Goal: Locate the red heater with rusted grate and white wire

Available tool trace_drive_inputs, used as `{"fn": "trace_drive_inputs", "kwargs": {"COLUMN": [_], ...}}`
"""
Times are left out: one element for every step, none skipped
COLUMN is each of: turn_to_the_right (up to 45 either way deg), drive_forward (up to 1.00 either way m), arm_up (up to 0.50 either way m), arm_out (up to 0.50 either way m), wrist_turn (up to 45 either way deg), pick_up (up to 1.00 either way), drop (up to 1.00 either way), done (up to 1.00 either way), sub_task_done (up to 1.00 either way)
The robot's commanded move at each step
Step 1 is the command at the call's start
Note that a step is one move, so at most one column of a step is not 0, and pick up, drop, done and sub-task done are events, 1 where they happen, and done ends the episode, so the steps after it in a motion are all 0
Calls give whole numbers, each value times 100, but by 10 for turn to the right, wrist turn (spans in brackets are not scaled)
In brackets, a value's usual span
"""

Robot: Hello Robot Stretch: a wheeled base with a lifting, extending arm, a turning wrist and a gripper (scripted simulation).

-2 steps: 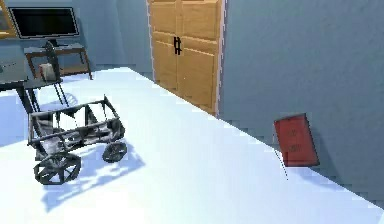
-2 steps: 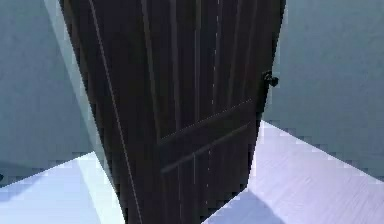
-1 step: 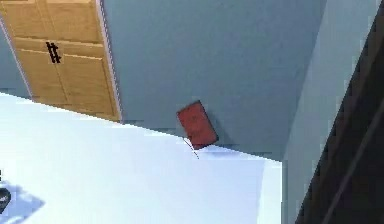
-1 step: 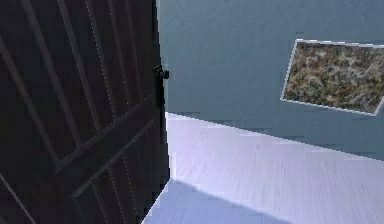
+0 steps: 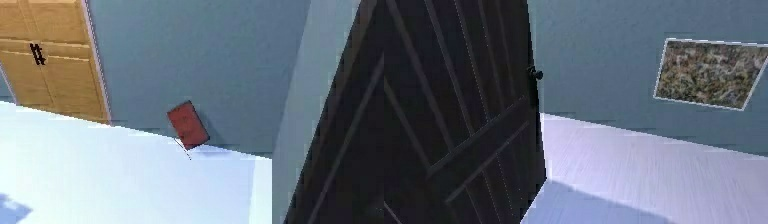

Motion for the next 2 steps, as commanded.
{"fn": "trace_drive_inputs", "kwargs": {"turn_to_the_right": [-450,-450], "drive_forward": [0,0], "arm_up": [0,0], "arm_out": [0,0], "wrist_turn": [0,0], "pick_up": [0,0], "drop": [0,0], "done": [0,0], "sub_task_done": [0,0]}}
